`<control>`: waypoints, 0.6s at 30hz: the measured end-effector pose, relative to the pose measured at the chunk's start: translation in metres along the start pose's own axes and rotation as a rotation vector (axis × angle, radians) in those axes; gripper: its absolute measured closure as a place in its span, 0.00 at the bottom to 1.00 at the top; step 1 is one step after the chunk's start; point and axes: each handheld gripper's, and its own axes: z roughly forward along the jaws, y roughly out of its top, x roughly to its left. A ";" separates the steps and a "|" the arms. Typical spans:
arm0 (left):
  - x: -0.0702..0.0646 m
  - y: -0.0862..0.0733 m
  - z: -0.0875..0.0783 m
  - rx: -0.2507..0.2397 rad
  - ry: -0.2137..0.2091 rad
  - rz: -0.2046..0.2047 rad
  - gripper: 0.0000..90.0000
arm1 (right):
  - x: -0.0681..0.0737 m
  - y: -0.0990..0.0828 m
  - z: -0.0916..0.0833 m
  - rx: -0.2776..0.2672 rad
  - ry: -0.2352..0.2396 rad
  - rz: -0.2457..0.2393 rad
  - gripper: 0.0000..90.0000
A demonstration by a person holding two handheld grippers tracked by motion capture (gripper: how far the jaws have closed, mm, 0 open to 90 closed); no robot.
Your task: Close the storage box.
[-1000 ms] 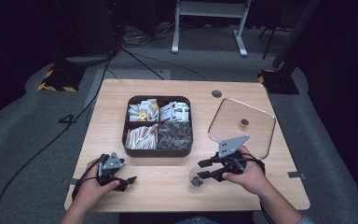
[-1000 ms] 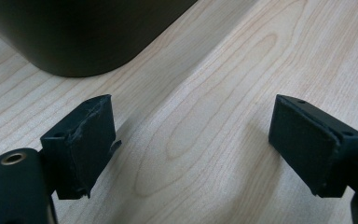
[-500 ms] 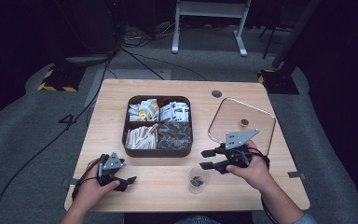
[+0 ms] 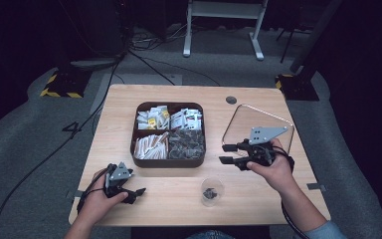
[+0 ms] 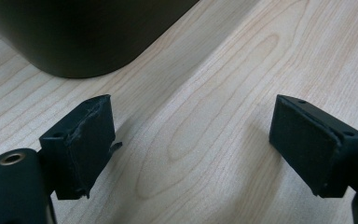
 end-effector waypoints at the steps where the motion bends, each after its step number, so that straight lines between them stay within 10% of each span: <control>1: 0.000 0.000 0.000 0.000 0.000 -0.001 0.16 | -0.003 0.001 -0.001 0.000 -0.026 -0.001 0.56; 18: -0.003 0.000 0.000 -0.003 0.025 -0.020 0.16 | -0.070 -0.009 -0.021 0.012 -0.305 0.094 0.47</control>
